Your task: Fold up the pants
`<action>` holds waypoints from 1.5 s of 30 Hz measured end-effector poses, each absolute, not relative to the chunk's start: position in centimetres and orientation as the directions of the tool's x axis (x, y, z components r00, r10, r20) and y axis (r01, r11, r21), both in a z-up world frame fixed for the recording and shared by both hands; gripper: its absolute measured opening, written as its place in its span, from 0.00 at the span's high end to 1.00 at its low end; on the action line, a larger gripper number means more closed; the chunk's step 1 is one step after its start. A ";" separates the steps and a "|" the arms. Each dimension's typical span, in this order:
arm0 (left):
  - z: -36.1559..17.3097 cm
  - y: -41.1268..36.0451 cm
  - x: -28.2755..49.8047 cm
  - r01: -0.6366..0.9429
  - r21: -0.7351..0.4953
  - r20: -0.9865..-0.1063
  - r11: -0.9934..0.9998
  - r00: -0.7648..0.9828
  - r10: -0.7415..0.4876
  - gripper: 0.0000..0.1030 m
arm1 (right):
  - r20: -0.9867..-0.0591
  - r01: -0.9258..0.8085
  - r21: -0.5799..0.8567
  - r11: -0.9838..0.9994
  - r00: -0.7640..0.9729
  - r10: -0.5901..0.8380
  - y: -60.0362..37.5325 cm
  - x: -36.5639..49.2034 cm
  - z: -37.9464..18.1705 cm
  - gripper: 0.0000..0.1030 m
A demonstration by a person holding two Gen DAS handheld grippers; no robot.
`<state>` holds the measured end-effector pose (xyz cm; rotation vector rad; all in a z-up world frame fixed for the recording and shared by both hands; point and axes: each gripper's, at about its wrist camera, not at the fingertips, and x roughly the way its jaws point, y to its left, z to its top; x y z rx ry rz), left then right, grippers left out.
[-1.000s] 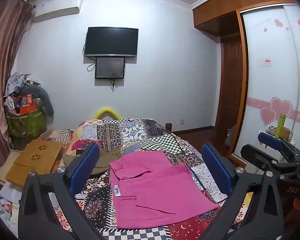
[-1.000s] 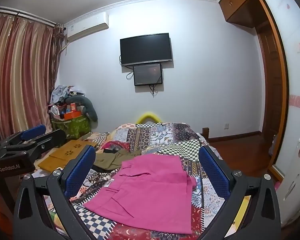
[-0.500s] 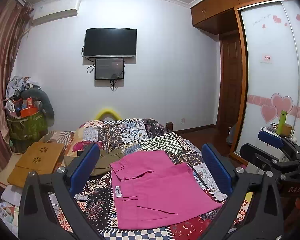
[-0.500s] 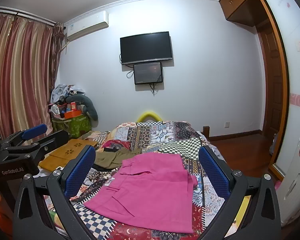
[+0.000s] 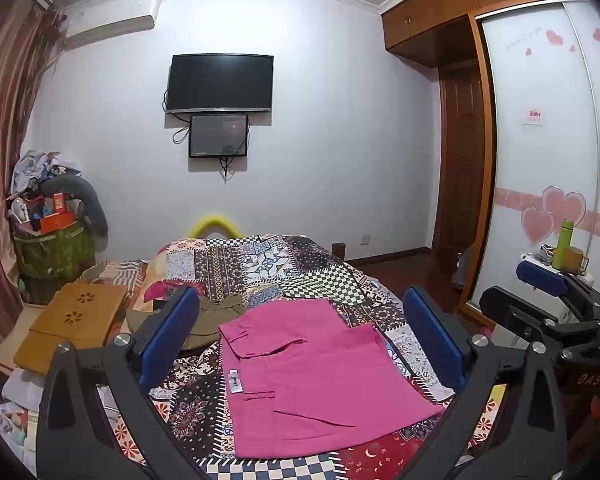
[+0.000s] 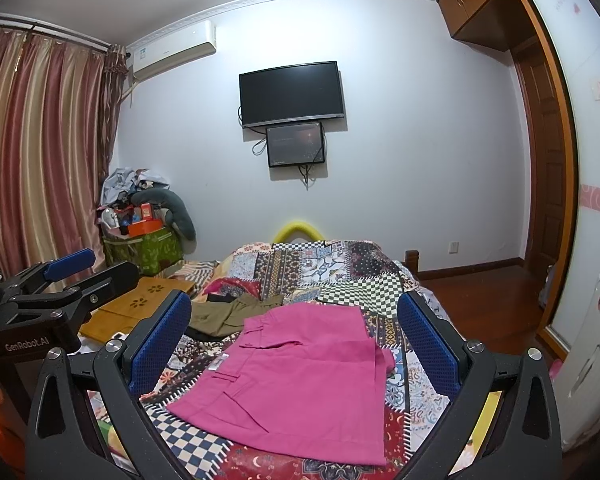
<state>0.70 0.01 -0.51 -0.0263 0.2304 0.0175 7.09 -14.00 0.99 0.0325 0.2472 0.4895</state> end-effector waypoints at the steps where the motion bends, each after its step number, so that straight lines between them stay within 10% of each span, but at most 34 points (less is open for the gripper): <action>1: -0.5 0.0 0.7 -0.020 -0.023 -0.229 1.000 0.973 0.015 0.00 | -0.227 -0.461 0.089 0.883 0.854 0.469 -14.0 7.1 1.0 0.01; 45: -0.7 -0.1 1.7 -0.024 -0.037 -0.242 0.999 0.970 0.015 0.00 | -0.232 -0.453 0.085 0.888 0.857 0.460 -14.4 7.4 1.0 0.01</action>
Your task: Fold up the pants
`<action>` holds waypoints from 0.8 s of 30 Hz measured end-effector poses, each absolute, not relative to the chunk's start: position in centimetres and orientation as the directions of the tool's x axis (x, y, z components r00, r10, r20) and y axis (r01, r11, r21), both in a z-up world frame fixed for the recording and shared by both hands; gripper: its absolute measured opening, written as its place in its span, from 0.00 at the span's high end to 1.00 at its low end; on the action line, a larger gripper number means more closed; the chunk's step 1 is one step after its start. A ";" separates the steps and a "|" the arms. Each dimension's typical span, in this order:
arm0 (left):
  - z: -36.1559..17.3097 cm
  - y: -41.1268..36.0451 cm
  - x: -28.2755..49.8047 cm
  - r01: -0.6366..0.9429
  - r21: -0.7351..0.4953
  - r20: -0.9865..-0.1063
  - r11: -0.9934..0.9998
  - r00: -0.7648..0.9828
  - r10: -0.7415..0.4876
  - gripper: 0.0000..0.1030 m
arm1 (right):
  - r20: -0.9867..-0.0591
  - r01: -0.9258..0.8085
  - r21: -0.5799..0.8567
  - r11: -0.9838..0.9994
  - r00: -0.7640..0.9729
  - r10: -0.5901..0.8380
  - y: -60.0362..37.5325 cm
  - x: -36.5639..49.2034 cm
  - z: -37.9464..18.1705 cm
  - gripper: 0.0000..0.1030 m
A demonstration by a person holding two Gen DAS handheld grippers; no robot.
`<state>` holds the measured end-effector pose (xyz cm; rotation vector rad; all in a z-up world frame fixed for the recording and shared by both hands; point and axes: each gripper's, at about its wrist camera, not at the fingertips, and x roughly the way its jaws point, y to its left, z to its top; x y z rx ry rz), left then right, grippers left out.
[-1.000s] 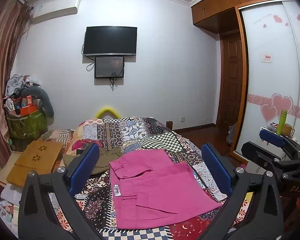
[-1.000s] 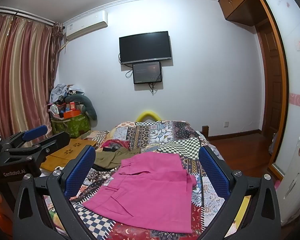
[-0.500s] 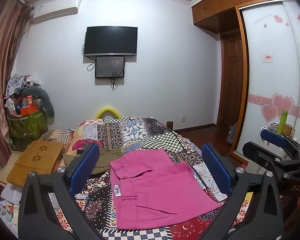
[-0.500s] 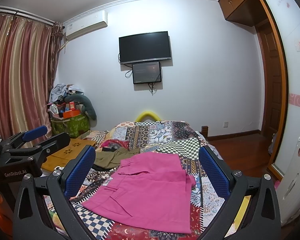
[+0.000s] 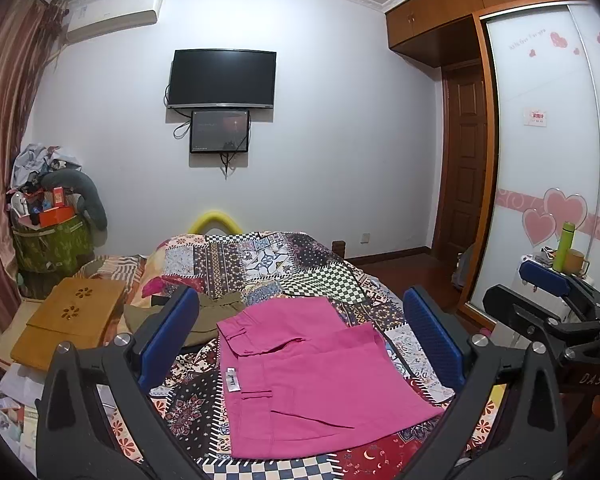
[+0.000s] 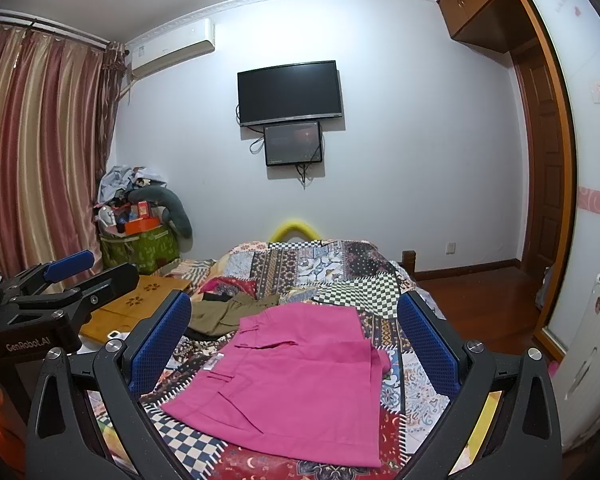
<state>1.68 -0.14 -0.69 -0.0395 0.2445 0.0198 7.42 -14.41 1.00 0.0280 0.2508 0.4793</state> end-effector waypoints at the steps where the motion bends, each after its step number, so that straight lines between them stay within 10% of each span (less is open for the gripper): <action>1: -0.7 -0.1 1.8 -0.024 -0.036 -0.244 0.999 0.970 0.014 0.00 | -0.234 -0.452 0.087 0.888 0.857 0.460 -14.5 7.5 0.9 0.01; 24: -7.2 6.4 16.8 -0.134 -0.048 -0.497 0.990 0.863 0.093 0.00 | -0.396 -0.449 0.078 0.890 0.805 0.441 -13.2 16.4 -3.5 0.01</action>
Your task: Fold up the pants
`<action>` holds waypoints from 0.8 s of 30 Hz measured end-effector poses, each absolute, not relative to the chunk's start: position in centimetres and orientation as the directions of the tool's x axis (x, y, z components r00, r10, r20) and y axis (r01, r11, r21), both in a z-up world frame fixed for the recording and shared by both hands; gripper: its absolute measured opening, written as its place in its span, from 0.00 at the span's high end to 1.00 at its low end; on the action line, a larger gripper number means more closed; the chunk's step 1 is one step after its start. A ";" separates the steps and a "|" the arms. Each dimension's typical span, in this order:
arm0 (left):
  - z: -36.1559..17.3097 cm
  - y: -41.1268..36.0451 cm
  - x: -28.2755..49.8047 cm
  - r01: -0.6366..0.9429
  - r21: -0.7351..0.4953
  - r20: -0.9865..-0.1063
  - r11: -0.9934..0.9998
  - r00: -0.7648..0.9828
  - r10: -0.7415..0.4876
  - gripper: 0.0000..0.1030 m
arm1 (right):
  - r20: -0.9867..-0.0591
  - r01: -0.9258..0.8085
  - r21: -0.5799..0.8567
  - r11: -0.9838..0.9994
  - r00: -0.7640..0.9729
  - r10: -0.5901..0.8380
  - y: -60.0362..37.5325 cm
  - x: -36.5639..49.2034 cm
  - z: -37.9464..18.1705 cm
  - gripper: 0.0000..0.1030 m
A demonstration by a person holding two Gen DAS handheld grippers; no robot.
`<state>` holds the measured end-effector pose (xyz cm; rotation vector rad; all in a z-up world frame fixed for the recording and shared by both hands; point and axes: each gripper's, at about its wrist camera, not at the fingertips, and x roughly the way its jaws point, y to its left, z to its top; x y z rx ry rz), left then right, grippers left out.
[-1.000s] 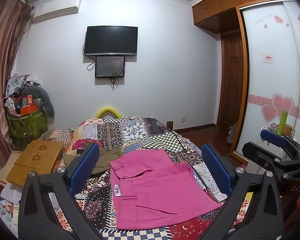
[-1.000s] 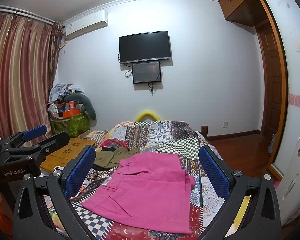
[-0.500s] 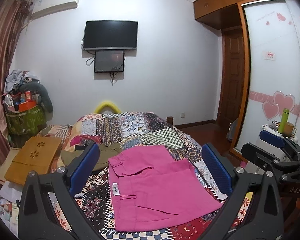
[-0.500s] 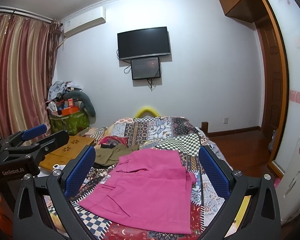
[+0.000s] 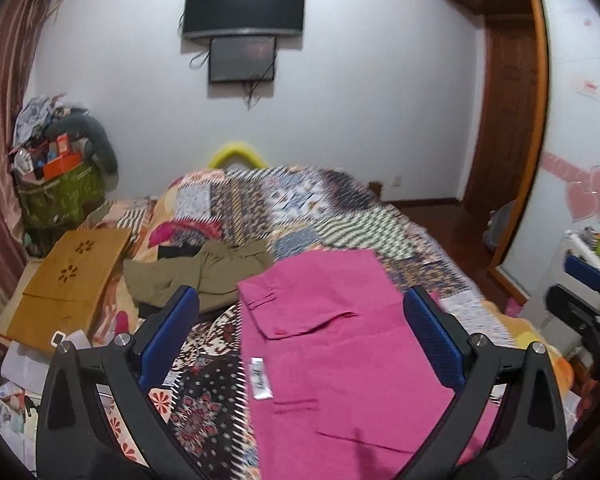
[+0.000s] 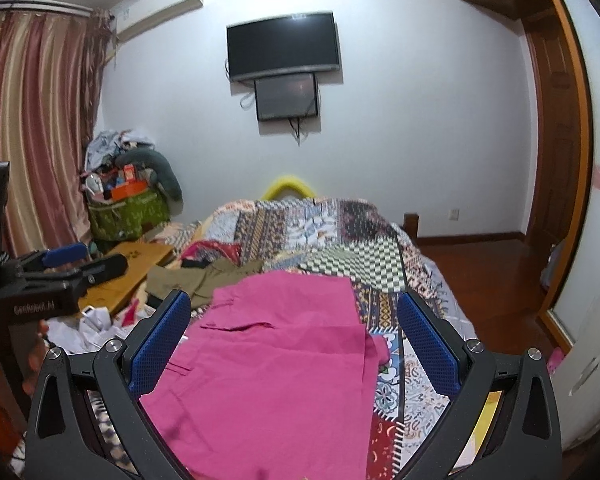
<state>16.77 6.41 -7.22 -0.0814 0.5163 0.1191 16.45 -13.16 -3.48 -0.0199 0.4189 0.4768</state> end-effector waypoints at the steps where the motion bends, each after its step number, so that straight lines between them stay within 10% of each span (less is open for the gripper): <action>1: -7.7 6.9 17.5 -0.139 -0.050 -0.511 0.989 0.854 0.094 0.00 | -0.409 -0.447 0.078 0.891 0.801 0.438 -13.2 16.9 -3.9 0.01; 16: -19.5 13.7 28.0 -0.188 -0.078 -0.778 0.979 0.625 0.059 0.00 | -0.667 -0.393 0.134 0.910 0.643 0.376 -15.2 27.1 -12.4 0.02; 24: -22.0 12.6 30.0 -0.116 -0.076 -0.850 0.990 0.527 -0.004 0.16 | -0.762 -0.382 0.203 0.901 0.517 0.391 -15.5 30.7 -16.3 0.26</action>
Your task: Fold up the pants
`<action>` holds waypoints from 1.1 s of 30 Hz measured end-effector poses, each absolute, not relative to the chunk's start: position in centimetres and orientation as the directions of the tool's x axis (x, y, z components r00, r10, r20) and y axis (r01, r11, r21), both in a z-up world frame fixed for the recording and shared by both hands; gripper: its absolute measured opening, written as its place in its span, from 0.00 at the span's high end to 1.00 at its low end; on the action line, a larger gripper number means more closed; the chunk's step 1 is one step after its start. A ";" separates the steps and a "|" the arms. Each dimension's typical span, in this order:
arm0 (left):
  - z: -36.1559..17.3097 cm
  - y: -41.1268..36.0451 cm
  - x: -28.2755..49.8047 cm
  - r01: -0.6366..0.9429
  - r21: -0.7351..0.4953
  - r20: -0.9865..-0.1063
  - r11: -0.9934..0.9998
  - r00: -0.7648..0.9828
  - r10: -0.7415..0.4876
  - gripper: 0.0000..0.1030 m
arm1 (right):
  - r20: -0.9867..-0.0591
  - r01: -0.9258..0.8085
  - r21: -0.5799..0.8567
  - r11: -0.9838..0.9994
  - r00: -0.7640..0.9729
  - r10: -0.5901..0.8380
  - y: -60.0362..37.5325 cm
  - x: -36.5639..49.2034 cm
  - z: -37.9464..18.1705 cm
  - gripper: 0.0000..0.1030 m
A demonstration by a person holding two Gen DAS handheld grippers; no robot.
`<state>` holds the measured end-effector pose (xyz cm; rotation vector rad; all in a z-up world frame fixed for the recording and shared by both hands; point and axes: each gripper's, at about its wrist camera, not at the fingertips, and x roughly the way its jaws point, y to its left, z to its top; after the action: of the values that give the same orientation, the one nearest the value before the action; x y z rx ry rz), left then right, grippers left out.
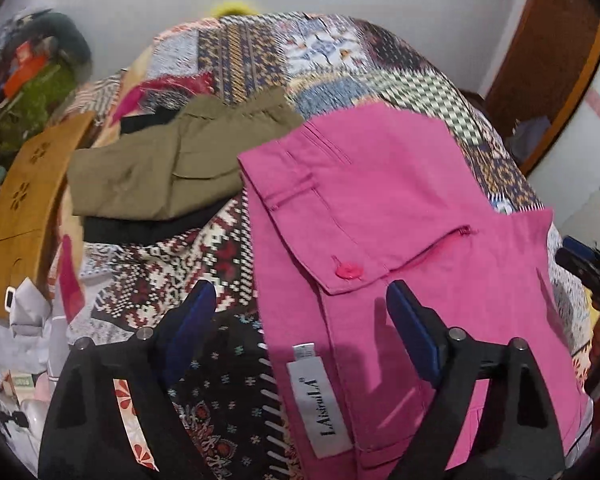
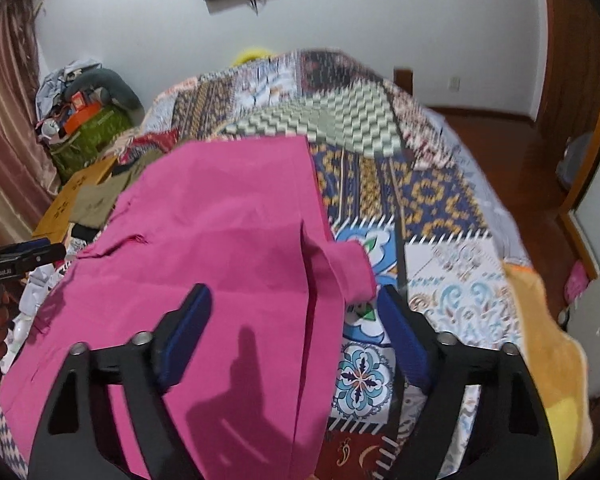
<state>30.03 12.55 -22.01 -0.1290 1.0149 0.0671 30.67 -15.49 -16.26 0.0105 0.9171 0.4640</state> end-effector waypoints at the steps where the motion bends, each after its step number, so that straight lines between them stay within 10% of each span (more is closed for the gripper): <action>1: -22.3 12.3 30.3 -0.097 -0.083 -0.857 0.992 0.515 -0.022 0.17 | -0.768 -0.380 0.216 0.899 0.503 0.397 -15.4 31.0 -16.6 0.26; 10: -23.9 11.4 31.4 -0.046 -0.178 -0.889 0.983 0.435 -0.141 0.30 | -0.786 -0.389 0.291 0.874 0.424 0.450 -15.3 33.5 -19.3 0.45; 18: -23.7 10.5 31.5 -0.002 -0.161 -0.891 0.987 0.430 -0.145 0.53 | -0.781 -0.415 0.302 0.858 0.409 0.472 -15.2 34.3 -20.0 0.92; 33: -23.8 10.2 31.0 0.011 -0.094 -0.892 0.995 0.443 -0.089 0.52 | -0.818 -0.408 0.237 0.882 0.405 0.408 -15.6 34.9 -21.5 0.99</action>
<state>30.99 10.23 -23.84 -0.0787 1.1102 -0.0620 34.91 -15.57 -21.50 -0.0008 1.0320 0.5148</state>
